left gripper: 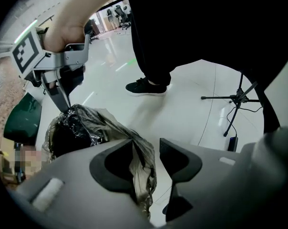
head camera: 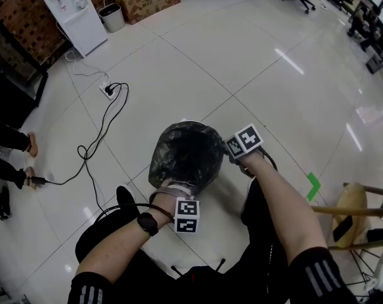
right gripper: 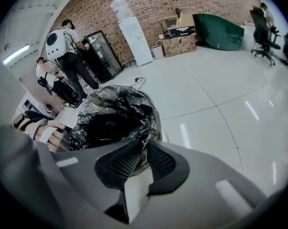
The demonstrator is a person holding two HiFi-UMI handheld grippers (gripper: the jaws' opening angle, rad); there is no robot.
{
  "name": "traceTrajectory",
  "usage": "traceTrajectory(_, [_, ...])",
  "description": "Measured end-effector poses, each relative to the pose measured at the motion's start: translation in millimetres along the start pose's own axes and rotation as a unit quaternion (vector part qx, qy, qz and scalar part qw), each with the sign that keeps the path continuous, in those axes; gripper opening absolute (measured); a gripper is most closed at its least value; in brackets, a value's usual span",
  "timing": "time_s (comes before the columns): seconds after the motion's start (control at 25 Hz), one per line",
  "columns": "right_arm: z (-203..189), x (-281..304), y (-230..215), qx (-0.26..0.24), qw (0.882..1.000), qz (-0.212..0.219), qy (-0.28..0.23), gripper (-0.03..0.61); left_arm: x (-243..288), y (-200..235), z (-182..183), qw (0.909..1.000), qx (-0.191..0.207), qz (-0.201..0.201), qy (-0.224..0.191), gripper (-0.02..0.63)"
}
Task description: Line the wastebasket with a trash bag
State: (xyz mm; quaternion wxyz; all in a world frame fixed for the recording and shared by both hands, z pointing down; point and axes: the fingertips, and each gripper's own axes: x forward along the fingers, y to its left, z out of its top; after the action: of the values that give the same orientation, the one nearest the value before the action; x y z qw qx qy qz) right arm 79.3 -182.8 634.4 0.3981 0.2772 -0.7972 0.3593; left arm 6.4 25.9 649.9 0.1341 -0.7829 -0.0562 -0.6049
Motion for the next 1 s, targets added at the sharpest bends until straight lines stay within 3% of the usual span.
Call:
traceTrajectory(0.2, [-0.5, 0.2, -0.8, 0.0, 1.0, 0.0, -0.002, 0.058, -50.6, -3.6, -1.4, 0.9983, -0.049, -0.015, -0.028, 0.172])
traceTrajectory(0.28, [-0.4, 0.9, -0.3, 0.0, 1.0, 0.003, -0.001, 0.058, -67.0, 1.8, -5.4, 0.9968, -0.072, 0.004, -0.035, 0.172])
traceTrajectory(0.36, [0.3, 1.5, 0.3, -0.002, 1.0, 0.005, -0.003, 0.058, -70.6, -0.8, -12.7, 0.9968, -0.073, 0.016, -0.029, 0.172])
traceTrajectory(0.52, [2.6, 1.1, 2.5, -0.008, 1.0, 0.002, -0.003, 0.058, -66.9, -29.8, -19.1, 0.9984, -0.049, -0.022, -0.017, 0.172])
traceTrajectory(0.68, [3.6, 1.4, 2.1, -0.011, 1.0, 0.002, -0.007, 0.059, -100.4, -26.3, -7.1, 0.9953, -0.072, -0.007, -0.064, 0.172])
traceTrajectory(0.76, [2.7, 1.5, 1.8, -0.008, 1.0, 0.005, -0.009, 0.06, -126.9, -0.4, -15.0, 0.9892, -0.112, 0.04, -0.086, 0.165])
traceTrajectory(0.84, [3.0, 1.6, 2.2, -0.009, 1.0, 0.006, -0.011, 0.059, -153.9, 44.1, -40.3, 0.975, -0.171, 0.104, -0.096, 0.118])
traceTrajectory(0.92, [3.4, 0.9, 1.8, -0.012, 1.0, 0.004, -0.011, 0.06, -172.1, 91.7, -73.7, 0.9577, -0.226, 0.154, -0.09, 0.104])
traceTrajectory(1.0, [3.2, 0.8, 1.6, -0.015, 1.0, 0.002, -0.011, 0.061, -176.8, 128.9, -105.9, 0.9466, -0.26, 0.176, -0.072, 0.103])
